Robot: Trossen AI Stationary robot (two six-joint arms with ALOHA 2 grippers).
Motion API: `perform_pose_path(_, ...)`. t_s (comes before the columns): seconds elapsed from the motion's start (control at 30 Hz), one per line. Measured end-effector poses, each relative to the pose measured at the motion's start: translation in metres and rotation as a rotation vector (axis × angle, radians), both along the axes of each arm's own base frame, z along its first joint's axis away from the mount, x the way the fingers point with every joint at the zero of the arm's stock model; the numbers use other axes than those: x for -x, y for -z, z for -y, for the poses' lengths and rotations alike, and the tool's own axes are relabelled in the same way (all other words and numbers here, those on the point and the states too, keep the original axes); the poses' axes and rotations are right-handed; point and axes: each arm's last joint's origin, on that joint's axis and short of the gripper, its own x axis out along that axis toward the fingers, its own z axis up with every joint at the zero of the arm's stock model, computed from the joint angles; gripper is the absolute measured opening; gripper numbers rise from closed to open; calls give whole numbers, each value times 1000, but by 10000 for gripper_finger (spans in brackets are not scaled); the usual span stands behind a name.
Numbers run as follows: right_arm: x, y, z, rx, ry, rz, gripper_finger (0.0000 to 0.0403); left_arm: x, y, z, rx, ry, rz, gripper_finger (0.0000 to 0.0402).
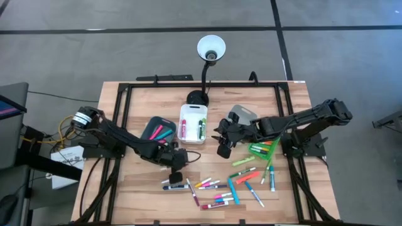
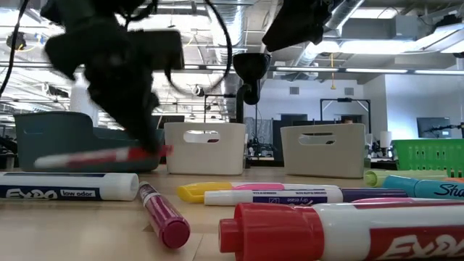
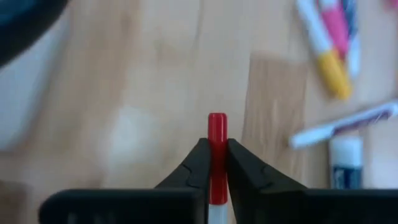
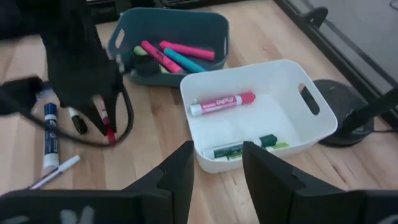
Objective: Pick & Place Markers
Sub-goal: Put the red mini dry erase marker into the gray bin
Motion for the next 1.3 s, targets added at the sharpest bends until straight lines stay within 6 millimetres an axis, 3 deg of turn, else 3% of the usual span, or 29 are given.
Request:
perform_pose_path(0.33, -2, -4, -8, 143, -141, 13, 127, 21, -96, -10, -140, -12, 468, 34)
perform_pose_path(0.47, 0, -5, -19, 219, -251, -1, 127, 21, -121, -12, -222, 33, 640, 30)
perform_pose_path(0.63, -4, 7, -18, 217, -412, 87, 127, 16, -131, -18, -312, 70, 733, 39)
perform_pose_path(0.9, -18, 41, 20, 239, -400, 349, 127, 13, -131, -26, -325, 42, 733, 37)
perform_pose_path(1.03, -33, 50, 21, 182, -537, 498, 127, 12, -133, -27, -349, 51, 742, 40)
perform_pose_path(1.3, -58, 68, 18, 157, -543, 618, 127, 12, -133, -27, -351, 50, 743, 40)
